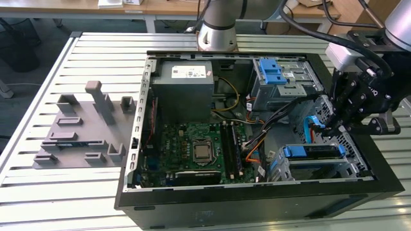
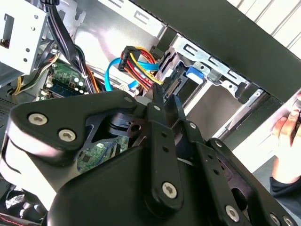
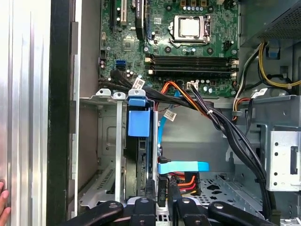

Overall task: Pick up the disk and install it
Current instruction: 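Insert the first disk wire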

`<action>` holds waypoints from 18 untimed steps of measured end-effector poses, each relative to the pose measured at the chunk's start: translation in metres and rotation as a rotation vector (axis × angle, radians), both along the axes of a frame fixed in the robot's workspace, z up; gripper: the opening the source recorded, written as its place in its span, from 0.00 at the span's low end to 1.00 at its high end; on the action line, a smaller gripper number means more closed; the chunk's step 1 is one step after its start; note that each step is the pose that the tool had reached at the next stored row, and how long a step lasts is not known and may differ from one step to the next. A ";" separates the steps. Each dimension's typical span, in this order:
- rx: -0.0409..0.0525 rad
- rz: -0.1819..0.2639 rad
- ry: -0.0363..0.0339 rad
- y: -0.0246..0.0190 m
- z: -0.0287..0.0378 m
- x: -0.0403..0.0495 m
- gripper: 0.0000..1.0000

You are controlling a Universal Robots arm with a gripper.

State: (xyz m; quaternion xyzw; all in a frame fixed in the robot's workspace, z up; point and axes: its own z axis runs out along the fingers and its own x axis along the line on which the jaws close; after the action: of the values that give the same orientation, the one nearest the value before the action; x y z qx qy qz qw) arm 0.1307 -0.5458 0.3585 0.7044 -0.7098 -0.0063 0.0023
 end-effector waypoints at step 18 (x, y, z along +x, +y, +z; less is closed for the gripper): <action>0.0001 -0.008 -0.0296 0.0022 -0.0084 -0.0044 0.25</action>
State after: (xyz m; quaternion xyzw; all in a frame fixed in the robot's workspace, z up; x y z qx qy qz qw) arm 0.1263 -0.5436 0.3502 0.7015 -0.7126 0.0041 -0.0083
